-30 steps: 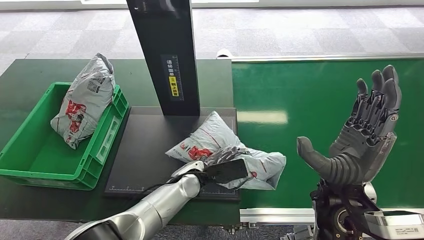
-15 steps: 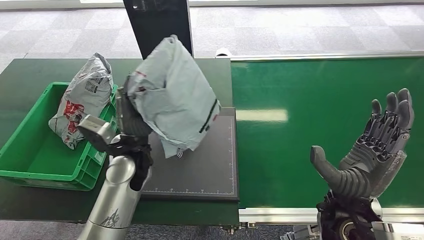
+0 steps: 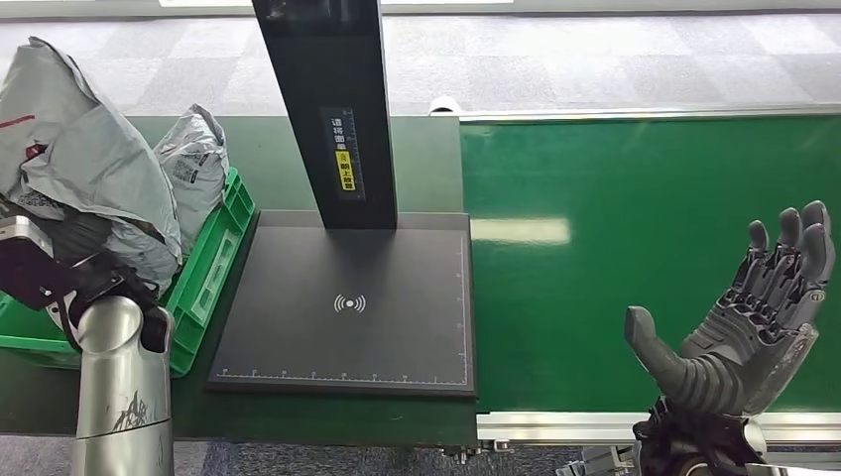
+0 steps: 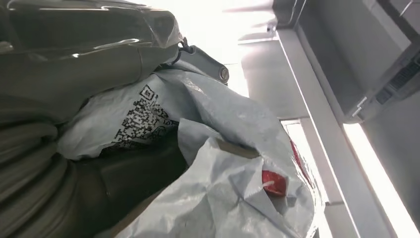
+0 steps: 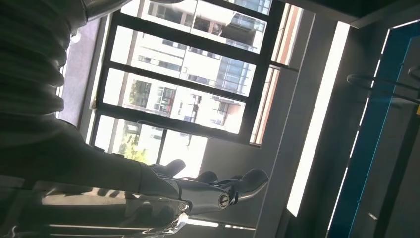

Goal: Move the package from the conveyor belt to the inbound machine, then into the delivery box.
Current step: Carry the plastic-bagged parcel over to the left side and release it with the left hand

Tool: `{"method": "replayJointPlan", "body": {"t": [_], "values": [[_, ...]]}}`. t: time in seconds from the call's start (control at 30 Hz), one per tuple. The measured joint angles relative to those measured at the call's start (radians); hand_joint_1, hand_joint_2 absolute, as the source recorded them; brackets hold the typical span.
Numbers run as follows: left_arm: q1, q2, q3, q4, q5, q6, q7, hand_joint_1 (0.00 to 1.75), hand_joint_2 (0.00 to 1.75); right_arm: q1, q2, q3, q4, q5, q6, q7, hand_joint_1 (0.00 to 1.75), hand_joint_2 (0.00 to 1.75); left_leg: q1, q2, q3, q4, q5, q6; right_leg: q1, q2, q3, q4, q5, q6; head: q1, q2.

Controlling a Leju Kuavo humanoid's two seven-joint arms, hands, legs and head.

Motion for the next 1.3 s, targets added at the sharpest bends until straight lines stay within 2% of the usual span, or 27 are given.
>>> {"method": "replayJointPlan", "body": {"t": [0.17,0.3,0.5,0.63,0.67,0.77,0.8,0.93,1.07,1.17,1.3], "values": [[-0.044,0.022,0.043,0.06,-0.026,0.011,0.011,1.74,1.75,0.002,0.0,-0.001,0.0,-0.002,0.0,0.001,0.0,1.75,0.0,0.0,0.0,0.0,0.0,0.0,0.0,0.0,0.0,0.0,0.0,0.0,0.0,0.0],[-0.089,0.04,0.054,0.132,-0.114,0.031,0.081,1.75,1.75,0.001,0.0,-0.001,0.0,-0.006,0.002,0.008,0.0,1.75,0.0,0.0,0.0,0.0,0.0,0.0,0.0,0.0,-0.001,0.0,0.0,0.0,0.0,0.0],[-0.245,0.102,0.09,0.435,-0.268,0.093,0.152,1.75,1.75,-0.01,0.0,0.0,0.002,-0.01,0.017,0.013,0.0,1.75,0.0,0.0,0.0,0.0,0.002,-0.002,0.001,0.0,-0.001,0.001,0.001,-0.002,0.0,0.0],[-0.355,0.139,0.102,0.672,-0.376,0.153,0.238,1.72,1.75,-0.016,0.0,0.004,0.003,-0.01,0.018,0.018,0.0,1.75,0.001,0.0,0.0,0.0,0.002,-0.002,0.001,0.0,-0.001,0.001,0.002,-0.002,0.0,0.0],[-0.382,0.148,0.106,0.729,-0.394,0.159,0.258,1.37,1.75,-0.017,-0.001,0.005,0.003,-0.01,0.018,0.021,0.0,1.75,0.001,0.0,0.0,0.0,0.002,-0.002,0.001,0.0,-0.001,0.001,0.002,-0.002,0.0,0.0],[-0.451,0.165,0.121,0.868,-0.408,0.154,0.275,0.09,1.75,-0.017,-0.002,0.01,0.007,-0.01,0.014,0.031,0.0,1.75,0.001,0.0,-0.001,0.0,0.002,-0.002,0.001,0.0,-0.001,0.001,0.002,-0.002,0.0,0.0],[-0.469,0.168,0.126,0.903,-0.401,0.15,0.269,0.0,1.75,-0.017,-0.002,0.012,0.009,-0.01,0.013,0.033,0.0,1.75,0.0,0.0,-0.001,0.0,0.002,-0.002,0.001,0.0,-0.001,0.001,0.001,-0.002,0.0,0.0],[-0.513,0.171,0.149,0.992,-0.381,0.153,0.254,0.0,1.75,-0.014,-0.004,0.016,0.023,-0.014,0.009,0.038,0.0,1.75,0.0,0.0,-0.001,0.0,0.002,-0.002,0.0,0.0,-0.001,0.001,0.002,-0.002,0.0,0.0],[-0.521,0.173,0.154,1.012,-0.38,0.16,0.254,0.0,1.75,-0.013,-0.005,0.017,0.028,-0.016,0.008,0.039,0.0,1.75,0.0,0.0,-0.001,0.0,0.002,-0.002,0.0,0.0,-0.001,0.001,0.002,-0.002,0.001,0.0],[-0.537,0.185,0.195,1.038,-0.381,0.168,0.258,0.0,1.75,-0.017,-0.008,0.026,0.046,-0.019,0.003,0.043,0.0,1.75,0.0,0.0,-0.001,0.0,0.002,-0.002,0.001,0.0,-0.001,0.001,0.002,-0.002,0.0,0.0],[-0.549,0.191,0.235,1.058,-0.331,0.158,0.228,0.0,0.0,-0.016,-0.013,0.029,0.06,-0.024,-0.01,0.048,0.0,1.75,0.001,0.0,-0.001,0.0,0.002,-0.002,0.001,0.0,-0.002,0.001,0.001,-0.002,0.0,0.0]]}}
